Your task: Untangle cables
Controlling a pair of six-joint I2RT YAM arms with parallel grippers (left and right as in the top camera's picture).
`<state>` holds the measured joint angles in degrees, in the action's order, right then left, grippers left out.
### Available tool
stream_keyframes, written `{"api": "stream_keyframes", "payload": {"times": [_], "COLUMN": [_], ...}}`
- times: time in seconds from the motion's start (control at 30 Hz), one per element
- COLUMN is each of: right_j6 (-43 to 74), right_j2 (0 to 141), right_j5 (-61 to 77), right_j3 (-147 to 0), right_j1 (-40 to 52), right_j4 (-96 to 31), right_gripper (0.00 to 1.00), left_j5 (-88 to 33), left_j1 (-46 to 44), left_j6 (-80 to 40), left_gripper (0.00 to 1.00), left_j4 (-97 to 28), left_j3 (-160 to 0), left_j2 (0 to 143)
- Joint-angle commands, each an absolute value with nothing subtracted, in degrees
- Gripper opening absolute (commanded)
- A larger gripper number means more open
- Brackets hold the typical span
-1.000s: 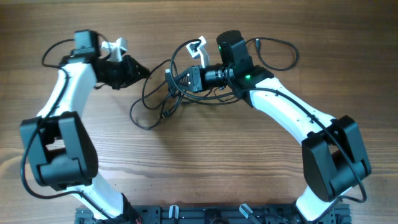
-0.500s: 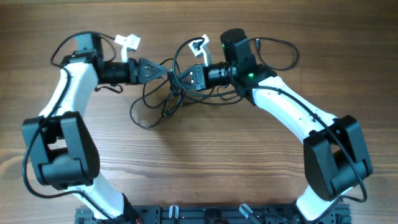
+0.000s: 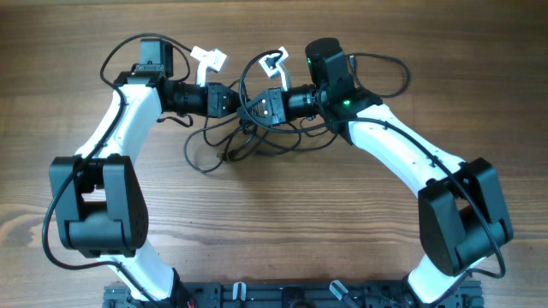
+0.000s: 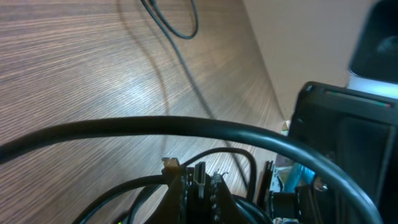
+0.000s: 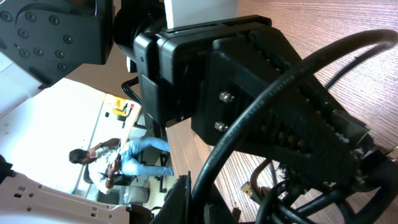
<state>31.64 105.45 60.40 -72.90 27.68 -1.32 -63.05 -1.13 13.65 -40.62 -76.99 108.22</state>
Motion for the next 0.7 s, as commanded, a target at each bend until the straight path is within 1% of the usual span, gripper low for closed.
{"api": "stream_keyframes", "payload": {"times": [0.0, 0.1, 0.27, 0.37, 0.5, 0.67], "right_j6": [31.6, 31.7, 31.7, 31.5, 30.2, 28.5], "right_j2": [104.0, 104.0, 104.0, 104.0, 104.0, 104.0], "right_j5": [62.7, 61.4, 57.4, 51.9, 41.3, 32.8], "right_j3": [-73.5, -73.5, -73.5, -73.5, -73.5, -73.5], "right_j1": [27.7, 27.7, 27.7, 27.7, 27.7, 27.7], "right_j4": [-0.8, -0.9, -2.8, -6.9, -14.5, -21.3], "right_gripper": [0.04, 0.04, 0.04, 0.04, 0.04, 0.04], "left_j5": [-58.5, -56.4, -56.2, -56.2, -56.3, -56.3], "left_j1": [-0.3, 1.2, 4.2, 6.5, 9.8, 12.1], "left_j6": [9.8, 7.0, 5.0, 3.3, 2.5, 2.4], "left_gripper": [0.04, 0.04, 0.04, 0.04, 0.04, 0.04], "left_j4": [-39.7, -39.2, -39.2, -39.2, -39.6, -39.9], "left_j3": [-76.8, -76.8, -76.8, -76.8, -76.8, -76.8], "left_j2": [108.6, 108.6, 108.6, 108.6, 108.6, 108.6]}}
